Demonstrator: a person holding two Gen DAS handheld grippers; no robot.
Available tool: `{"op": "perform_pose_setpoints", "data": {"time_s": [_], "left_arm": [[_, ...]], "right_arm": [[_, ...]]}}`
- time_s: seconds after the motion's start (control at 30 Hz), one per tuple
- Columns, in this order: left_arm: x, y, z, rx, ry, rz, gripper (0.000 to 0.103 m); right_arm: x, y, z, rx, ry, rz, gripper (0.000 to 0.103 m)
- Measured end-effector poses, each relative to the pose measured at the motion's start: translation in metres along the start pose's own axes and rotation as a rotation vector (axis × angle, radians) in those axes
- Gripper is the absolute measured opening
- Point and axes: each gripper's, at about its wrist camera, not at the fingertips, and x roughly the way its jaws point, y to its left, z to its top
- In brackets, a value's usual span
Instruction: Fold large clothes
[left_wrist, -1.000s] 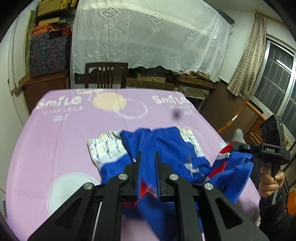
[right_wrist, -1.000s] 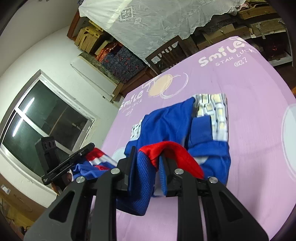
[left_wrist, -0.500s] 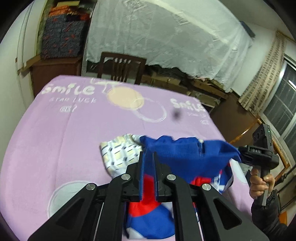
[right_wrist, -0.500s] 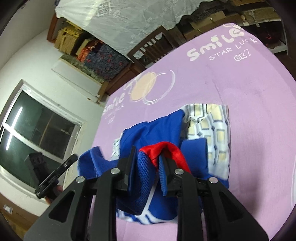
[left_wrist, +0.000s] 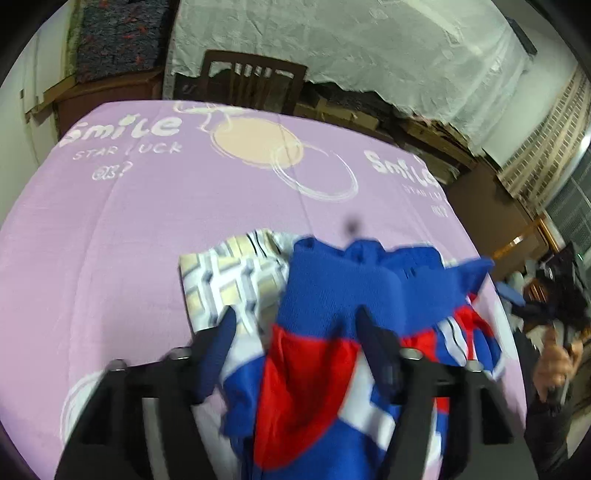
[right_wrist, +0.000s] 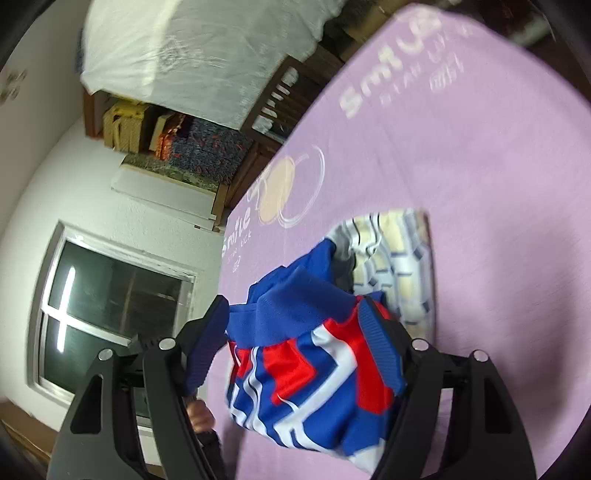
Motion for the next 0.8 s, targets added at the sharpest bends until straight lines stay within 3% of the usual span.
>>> {"op": "perform_pose_setpoints", "data": {"time_s": [0.1, 0.3, 0.37, 0.4, 0.43, 0.47, 0.5, 0.63, 0.8], "left_arm": [[0.012, 0.003, 0.006, -0.029, 0.023, -0.059, 0.068], [0.026, 0.002, 0.009, -0.035, 0.042, -0.114, 0.067], [0.027, -0.002, 0.008, -0.012, 0.031, -0.104, 0.055], [0.026, -0.004, 0.007, 0.004, 0.025, -0.095, 0.036], [0.026, -0.007, 0.006, 0.028, 0.014, -0.063, 0.024], [0.025, -0.008, 0.006, 0.039, 0.005, -0.047, 0.018], [0.022, -0.008, 0.005, 0.044, -0.007, -0.042, 0.012], [-0.003, -0.011, 0.01, 0.051, -0.09, -0.011, 0.008], [-0.026, -0.029, 0.031, 0.096, -0.177, 0.07, 0.008]], "right_arm": [[0.005, 0.007, -0.008, -0.122, -0.001, -0.118, 0.071], [0.047, 0.021, -0.021, -0.335, 0.021, -0.249, 0.068], [0.061, 0.024, -0.023, -0.388, 0.022, -0.278, 0.062], [0.067, 0.026, -0.024, -0.409, 0.024, -0.298, 0.057], [0.074, 0.027, -0.025, -0.429, 0.023, -0.326, 0.047], [0.077, 0.027, -0.026, -0.436, 0.024, -0.343, 0.028], [0.079, 0.027, -0.027, -0.438, 0.026, -0.357, 0.019], [0.061, 0.035, -0.029, -0.425, -0.036, -0.348, 0.014], [0.033, 0.077, -0.028, -0.481, -0.168, -0.362, 0.014]]}}
